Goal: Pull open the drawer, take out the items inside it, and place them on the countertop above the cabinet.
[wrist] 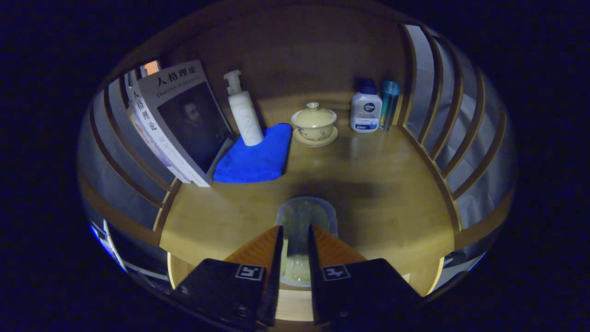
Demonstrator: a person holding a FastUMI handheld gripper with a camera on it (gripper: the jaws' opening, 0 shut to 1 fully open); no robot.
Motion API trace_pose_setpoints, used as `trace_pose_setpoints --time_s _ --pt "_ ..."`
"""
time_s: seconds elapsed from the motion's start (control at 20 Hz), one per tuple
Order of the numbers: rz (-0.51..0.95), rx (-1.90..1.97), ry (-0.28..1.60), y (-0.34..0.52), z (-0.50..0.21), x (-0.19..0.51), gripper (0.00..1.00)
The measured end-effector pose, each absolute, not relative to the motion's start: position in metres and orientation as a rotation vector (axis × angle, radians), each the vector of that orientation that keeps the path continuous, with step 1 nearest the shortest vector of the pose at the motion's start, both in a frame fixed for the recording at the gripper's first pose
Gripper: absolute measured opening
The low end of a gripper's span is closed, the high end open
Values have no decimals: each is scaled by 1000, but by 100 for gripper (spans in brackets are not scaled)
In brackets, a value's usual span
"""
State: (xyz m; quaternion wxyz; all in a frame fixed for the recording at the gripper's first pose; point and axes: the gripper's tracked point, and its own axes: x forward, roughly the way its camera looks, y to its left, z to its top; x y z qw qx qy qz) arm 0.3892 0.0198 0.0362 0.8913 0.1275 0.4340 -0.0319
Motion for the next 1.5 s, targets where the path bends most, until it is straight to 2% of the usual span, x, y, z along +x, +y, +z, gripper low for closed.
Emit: trace_pose_setpoints --time_s 0.05,0.25,0.4,0.75,0.95,1.25,1.5 --pt "-66 269 899 21 36 390 53" --pt "-79 293 822 17 47 389 61" --pt "-77 309 735 14 59 379 61" --pt "-29 265 447 27 77 279 61" --pt "-47 266 310 30 66 201 100" --pt "-48 287 262 53 17 111 100" --pt "-78 177 272 66 -34 83 100"
